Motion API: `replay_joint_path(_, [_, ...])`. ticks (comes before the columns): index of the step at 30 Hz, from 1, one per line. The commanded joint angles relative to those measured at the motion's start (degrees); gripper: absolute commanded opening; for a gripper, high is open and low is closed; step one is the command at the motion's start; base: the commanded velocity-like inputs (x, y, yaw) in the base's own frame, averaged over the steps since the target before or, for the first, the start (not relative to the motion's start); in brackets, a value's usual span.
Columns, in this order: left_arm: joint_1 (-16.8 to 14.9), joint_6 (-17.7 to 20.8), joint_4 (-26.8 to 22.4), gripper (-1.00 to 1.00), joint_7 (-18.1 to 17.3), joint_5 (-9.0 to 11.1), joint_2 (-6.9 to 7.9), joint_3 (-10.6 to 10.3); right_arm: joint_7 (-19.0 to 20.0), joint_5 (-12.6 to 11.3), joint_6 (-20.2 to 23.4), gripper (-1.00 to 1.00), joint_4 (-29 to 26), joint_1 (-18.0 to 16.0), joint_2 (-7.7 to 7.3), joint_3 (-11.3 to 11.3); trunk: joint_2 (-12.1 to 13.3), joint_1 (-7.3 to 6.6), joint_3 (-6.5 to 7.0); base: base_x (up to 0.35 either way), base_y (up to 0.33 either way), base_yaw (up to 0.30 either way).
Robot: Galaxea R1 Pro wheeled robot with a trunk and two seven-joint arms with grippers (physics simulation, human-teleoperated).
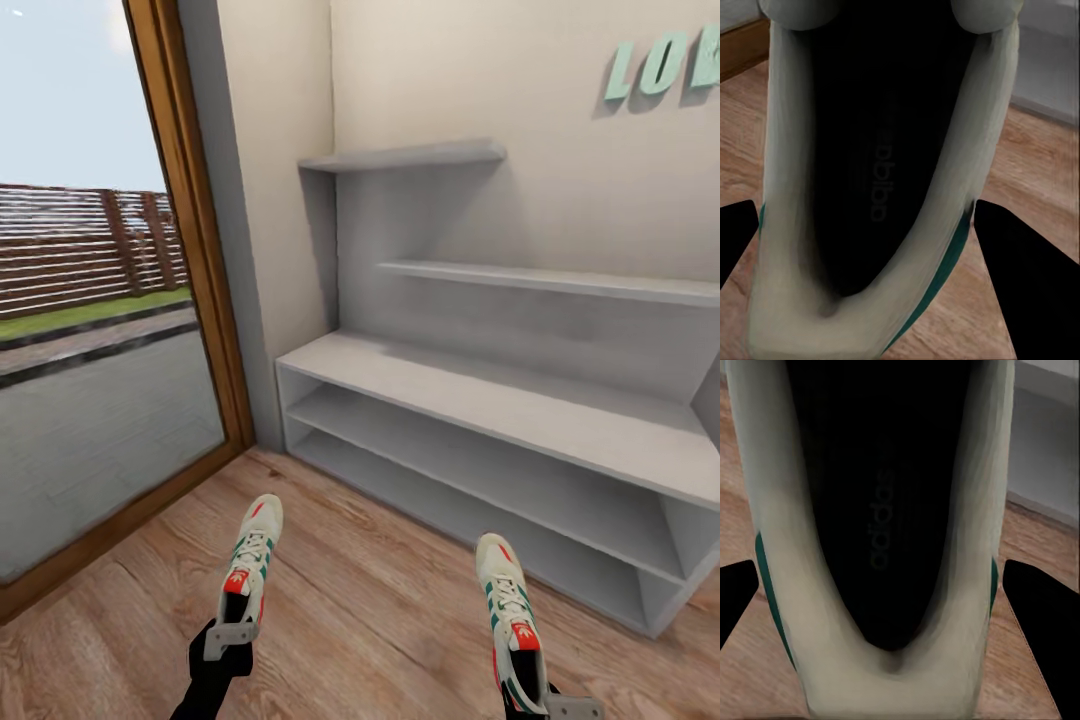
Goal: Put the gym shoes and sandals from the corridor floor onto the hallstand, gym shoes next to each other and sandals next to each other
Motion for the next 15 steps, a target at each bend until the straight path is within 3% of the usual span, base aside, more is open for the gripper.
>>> replay_joint_path(1, [-0.02,-0.15,0.01,-1.00,0.02,0.17,0.00,-0.05,-0.19,0.09,-0.15,-1.00,0.04,-0.04,0.01,-0.01,-0.02,-0.01,-0.05,0.000,0.000,-0.265])
replay_joint_path(15, [-0.02,-0.09,0.03,-1.00,0.01,0.08,0.00,-0.05,-0.19,0.09,-0.15,-1.00,0.04,-0.04,0.01,-0.01,-0.02,-0.01,-0.05,0.000,0.000,-0.265])
